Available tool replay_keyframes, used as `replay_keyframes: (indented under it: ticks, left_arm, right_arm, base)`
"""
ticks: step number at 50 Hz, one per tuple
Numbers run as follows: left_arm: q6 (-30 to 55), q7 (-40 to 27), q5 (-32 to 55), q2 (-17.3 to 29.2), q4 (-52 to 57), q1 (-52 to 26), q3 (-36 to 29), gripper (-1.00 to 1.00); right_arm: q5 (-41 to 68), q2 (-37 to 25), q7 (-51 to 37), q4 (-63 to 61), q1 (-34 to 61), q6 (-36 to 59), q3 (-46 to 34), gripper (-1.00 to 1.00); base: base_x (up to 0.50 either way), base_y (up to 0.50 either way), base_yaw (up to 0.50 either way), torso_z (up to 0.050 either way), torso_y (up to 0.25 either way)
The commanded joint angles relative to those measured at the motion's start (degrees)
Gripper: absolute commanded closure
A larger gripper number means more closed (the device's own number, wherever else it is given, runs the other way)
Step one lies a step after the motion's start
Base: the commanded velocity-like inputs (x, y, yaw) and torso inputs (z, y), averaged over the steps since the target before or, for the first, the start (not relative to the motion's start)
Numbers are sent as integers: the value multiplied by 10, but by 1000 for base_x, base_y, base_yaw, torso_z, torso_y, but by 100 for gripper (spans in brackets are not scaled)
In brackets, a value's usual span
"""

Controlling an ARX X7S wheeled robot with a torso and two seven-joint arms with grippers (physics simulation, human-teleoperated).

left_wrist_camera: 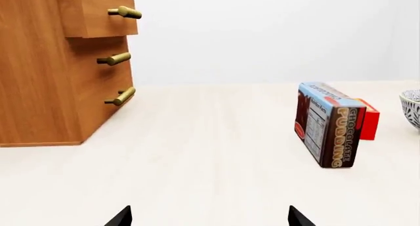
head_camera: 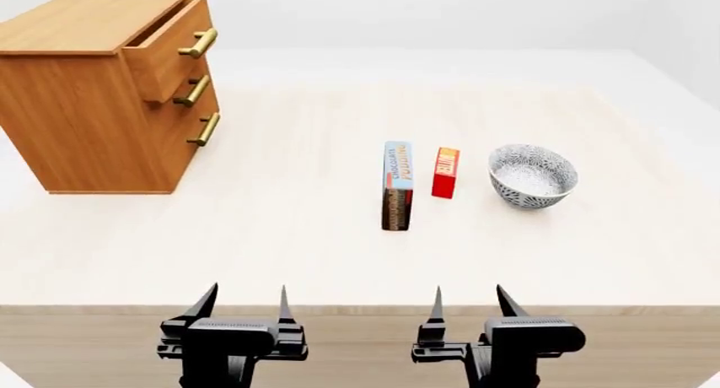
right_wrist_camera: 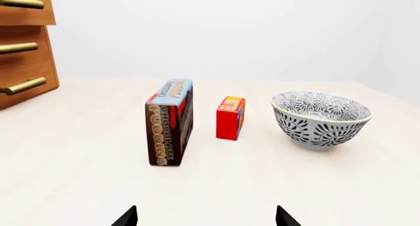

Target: Put the butter at the back in the top drawer of the cabinet and close it.

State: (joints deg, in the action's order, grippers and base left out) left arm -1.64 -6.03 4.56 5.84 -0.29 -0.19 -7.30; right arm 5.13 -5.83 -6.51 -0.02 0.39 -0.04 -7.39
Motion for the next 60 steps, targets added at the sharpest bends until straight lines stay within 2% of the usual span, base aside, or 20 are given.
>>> replay_keyframes:
  ticks: [1, 5, 15, 33, 37, 39, 45, 48, 53, 60]
  left_arm:
    - [-1, -6, 12, 6, 0, -1, -5, -100]
    - [2, -9, 17, 8, 4, 1, -6, -100]
    - [-4, -14, 20, 12, 2, 0, -12, -100]
    - [-6, -26, 27, 19, 0, -2, -19, -100]
    - [0, -25, 53, 19, 12, -3, -7, -100]
    - [36, -29, 61, 29, 48, 2, -5, -100]
    - [181, -68, 56, 73, 275, 36, 0, -100]
    - [226, -83, 51, 88, 358, 53, 1, -100]
    - [252, -100, 23, 104, 428, 74, -10, -100]
    - [259, -100, 36, 109, 456, 88, -4, -100]
  right_arm:
    - [8, -7, -5, -1, -1, -6, -8, -100]
    - [4, -10, -8, -3, -2, -8, -14, -100]
    - [6, -15, -12, -4, -2, -10, -19, -100]
    - [20, -21, -17, -3, -3, -20, -24, -100]
    - [30, -23, -17, -14, -5, -26, -21, -100]
    - [23, -29, -27, -52, -13, -3, -22, -100]
    - [22, -50, -69, -258, -47, 126, -10, -100]
    - [26, -60, -83, -335, -61, 167, -3, -100]
    - [41, -68, -95, -402, -75, 206, 6, -100]
    - [60, -70, -99, -457, -83, 236, 4, -100]
  base:
    - [0, 0, 0, 0, 0]
    - [0, 0, 0, 0, 0]
    - [0, 500, 0, 0, 0]
    - [0, 0, 0, 0, 0]
    - [0, 0, 0, 0, 0]
    - [0, 0, 0, 0, 0]
    - [0, 0, 0, 0, 0]
    - [0, 0, 0, 0, 0]
    - [0, 0, 0, 0, 0]
    - [217, 0, 0, 0, 0]
